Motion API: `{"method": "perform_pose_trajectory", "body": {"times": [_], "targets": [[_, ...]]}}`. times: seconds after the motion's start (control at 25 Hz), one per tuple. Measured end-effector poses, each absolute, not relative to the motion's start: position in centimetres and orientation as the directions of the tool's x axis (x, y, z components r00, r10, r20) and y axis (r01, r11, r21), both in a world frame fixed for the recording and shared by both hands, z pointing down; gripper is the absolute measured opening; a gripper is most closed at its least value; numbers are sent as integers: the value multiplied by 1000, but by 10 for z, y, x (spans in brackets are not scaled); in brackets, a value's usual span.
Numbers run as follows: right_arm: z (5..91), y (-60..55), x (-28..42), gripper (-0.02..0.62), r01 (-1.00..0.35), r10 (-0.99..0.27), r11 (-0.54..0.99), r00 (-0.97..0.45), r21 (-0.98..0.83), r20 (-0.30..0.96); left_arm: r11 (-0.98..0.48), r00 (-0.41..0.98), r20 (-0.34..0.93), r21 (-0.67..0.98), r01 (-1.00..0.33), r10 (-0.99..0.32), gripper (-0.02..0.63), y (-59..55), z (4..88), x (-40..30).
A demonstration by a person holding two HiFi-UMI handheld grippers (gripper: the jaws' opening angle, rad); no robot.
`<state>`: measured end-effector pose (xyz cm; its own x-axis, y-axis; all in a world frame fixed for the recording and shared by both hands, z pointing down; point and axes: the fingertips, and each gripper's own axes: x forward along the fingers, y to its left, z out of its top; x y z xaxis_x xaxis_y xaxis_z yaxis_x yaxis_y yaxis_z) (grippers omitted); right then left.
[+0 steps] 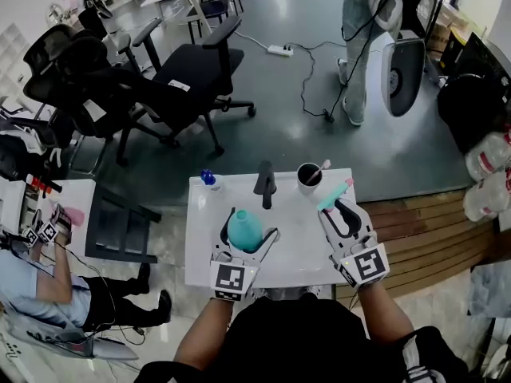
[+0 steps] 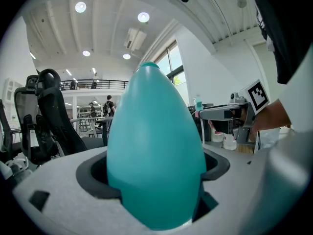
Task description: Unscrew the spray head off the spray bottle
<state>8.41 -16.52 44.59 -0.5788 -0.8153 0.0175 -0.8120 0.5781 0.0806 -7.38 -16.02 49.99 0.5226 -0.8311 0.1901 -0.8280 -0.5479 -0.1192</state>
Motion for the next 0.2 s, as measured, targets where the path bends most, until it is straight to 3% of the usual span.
{"method": "perform_pose_trajectory", "body": {"times": [0.2], "targets": [[444, -166, 81, 138, -809, -812, 583, -584, 73, 14, -554, 525, 197, -138, -821, -828, 463, -160, 500, -72]]}}
